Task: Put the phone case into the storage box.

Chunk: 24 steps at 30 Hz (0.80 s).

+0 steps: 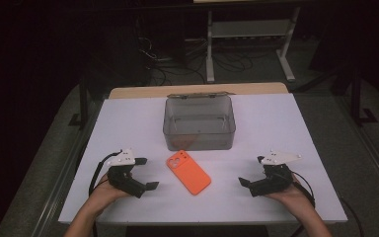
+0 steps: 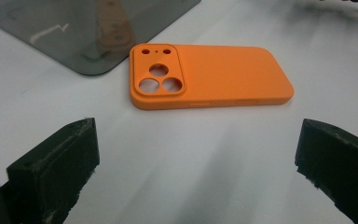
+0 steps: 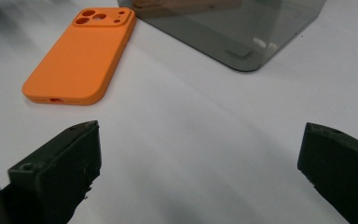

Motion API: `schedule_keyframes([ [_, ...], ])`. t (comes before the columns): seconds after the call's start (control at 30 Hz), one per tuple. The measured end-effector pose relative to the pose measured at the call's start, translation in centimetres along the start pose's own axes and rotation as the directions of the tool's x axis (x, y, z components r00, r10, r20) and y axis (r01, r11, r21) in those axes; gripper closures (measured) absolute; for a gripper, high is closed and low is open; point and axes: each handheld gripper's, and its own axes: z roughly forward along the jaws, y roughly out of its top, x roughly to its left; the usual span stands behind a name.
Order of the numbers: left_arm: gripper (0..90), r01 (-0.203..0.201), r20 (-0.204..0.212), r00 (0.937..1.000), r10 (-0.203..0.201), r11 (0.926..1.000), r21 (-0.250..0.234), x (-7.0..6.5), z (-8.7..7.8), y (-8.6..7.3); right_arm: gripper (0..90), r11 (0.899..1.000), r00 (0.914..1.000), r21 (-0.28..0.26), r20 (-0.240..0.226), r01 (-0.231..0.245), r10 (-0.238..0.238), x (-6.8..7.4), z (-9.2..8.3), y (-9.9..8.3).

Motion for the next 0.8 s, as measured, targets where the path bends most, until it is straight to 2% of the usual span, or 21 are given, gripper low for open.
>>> schedule_keyframes([
  [0.8,0.0,0.011,0.002,0.9999,-0.011,0.9999,-0.002,0.15,-0.11,-0.22,0.0,1.000,0.9998,0.002,-0.019,-0.012,0.012,0.25,0.42,0.49],
])
